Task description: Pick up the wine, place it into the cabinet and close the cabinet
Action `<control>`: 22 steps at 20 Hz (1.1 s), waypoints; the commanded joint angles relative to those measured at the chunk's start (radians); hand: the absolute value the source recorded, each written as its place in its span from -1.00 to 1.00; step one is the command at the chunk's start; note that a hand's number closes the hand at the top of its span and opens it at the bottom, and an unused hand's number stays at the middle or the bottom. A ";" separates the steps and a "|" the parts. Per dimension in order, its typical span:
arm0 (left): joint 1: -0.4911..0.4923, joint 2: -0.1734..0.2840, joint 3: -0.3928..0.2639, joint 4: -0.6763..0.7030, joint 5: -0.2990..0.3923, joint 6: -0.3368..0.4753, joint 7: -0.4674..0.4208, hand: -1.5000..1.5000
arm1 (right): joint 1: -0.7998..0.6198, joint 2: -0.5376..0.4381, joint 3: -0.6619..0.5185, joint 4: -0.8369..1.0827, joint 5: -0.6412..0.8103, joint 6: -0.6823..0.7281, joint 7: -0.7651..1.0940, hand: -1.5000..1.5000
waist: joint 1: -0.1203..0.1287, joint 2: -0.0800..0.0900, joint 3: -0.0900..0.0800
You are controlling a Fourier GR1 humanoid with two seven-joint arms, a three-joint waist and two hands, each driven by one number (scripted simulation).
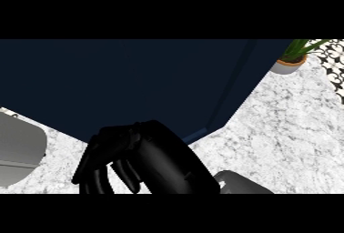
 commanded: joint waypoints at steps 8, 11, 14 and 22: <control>-0.018 -0.043 0.018 -0.022 -0.032 -0.041 0.118 -1.00 | -0.247 0.000 -0.227 0.438 -0.022 0.044 -0.196 1.00 | -0.009 0.004 0.001; -0.069 -0.074 -0.026 0.024 -0.054 -0.053 0.132 -1.00 | -0.202 -0.067 -0.301 0.469 -0.049 0.123 -0.283 1.00 | -0.022 0.004 0.001; -0.229 -0.064 -0.086 -0.007 -0.070 0.101 0.226 -1.00 | -0.266 -0.015 -0.334 0.572 -0.061 0.135 -0.283 1.00 | -0.036 0.008 0.001; -0.270 -0.129 -0.190 0.022 -0.165 0.118 0.232 -1.00 | -0.338 -0.133 -0.458 0.737 -0.064 0.227 -0.441 1.00 | -0.024 0.014 0.000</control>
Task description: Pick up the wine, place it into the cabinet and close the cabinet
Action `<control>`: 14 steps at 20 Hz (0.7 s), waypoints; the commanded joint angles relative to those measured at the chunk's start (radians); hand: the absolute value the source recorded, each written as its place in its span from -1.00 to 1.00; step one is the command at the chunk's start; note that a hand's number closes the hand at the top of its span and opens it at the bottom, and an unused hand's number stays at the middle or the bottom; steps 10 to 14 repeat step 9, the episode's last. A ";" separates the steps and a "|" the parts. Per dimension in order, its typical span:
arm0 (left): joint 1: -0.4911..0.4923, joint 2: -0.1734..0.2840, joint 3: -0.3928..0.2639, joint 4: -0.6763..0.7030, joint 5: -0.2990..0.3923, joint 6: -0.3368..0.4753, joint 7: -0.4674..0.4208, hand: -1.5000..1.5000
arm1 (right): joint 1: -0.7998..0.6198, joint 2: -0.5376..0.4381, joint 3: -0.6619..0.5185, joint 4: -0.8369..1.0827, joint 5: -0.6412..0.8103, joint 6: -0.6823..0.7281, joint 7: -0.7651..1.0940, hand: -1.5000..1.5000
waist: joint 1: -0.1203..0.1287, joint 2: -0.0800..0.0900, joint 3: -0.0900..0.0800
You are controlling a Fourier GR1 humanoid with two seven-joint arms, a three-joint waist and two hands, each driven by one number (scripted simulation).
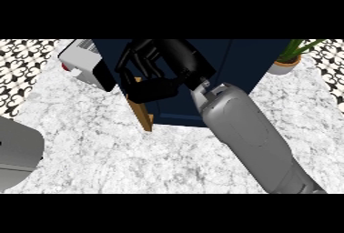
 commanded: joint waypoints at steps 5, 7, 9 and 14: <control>-0.106 -0.059 -0.092 0.049 -0.057 0.072 0.020 -1.00 | -0.034 -0.083 -0.092 0.195 0.052 -0.016 -0.099 1.00 | -0.017 0.033 0.008; -0.107 -0.065 -0.091 0.055 -0.073 0.072 0.011 -1.00 | -0.057 -0.109 -0.121 0.210 0.035 0.004 -0.094 1.00 | -0.010 0.029 0.008; -0.132 -0.084 -0.122 0.041 -0.086 0.111 0.029 -1.00 | -0.055 -0.100 -0.119 0.205 0.024 0.012 -0.093 1.00 | -0.019 0.027 0.008; -0.132 -0.084 -0.122 0.041 -0.086 0.111 0.029 -1.00 | -0.055 -0.100 -0.119 0.205 0.024 0.012 -0.093 1.00 | -0.019 0.027 0.008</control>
